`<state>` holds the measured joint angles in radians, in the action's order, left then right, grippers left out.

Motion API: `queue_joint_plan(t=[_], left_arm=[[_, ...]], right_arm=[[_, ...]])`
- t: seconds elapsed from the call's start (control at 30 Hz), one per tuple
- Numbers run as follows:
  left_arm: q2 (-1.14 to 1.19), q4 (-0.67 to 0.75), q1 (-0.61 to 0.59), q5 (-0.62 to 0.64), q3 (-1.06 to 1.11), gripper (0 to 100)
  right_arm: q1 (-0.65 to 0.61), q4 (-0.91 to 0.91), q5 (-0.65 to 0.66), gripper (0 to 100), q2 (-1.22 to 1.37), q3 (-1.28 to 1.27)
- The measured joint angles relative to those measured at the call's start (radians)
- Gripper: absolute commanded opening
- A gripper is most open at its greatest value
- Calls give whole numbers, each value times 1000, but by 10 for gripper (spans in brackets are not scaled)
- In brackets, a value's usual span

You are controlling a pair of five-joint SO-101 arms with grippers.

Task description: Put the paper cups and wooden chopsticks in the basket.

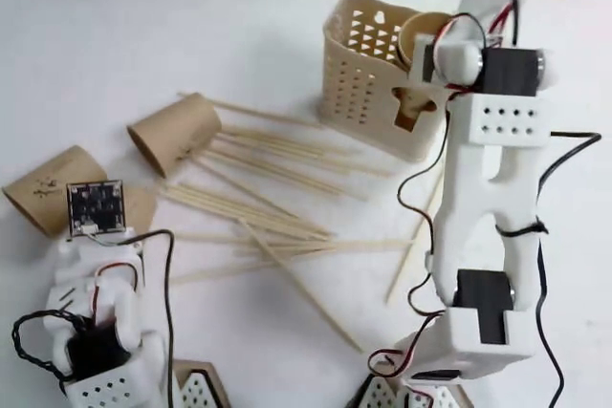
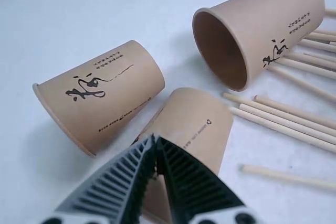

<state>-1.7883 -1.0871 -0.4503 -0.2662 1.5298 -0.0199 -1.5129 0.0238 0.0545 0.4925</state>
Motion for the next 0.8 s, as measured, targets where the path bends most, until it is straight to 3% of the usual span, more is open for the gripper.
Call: queue_joint_plan(t=[0.17,0.47,0.8], left_arm=[[0,0,0,0,0,32],[0,0,0,0,12,32],[0,0,0,0,12,32]], right_arm=[[-5,2,80,19,14,-52],[-3,-6,94,19,-92,-15],[-81,-195,95,19,-327,-101]])
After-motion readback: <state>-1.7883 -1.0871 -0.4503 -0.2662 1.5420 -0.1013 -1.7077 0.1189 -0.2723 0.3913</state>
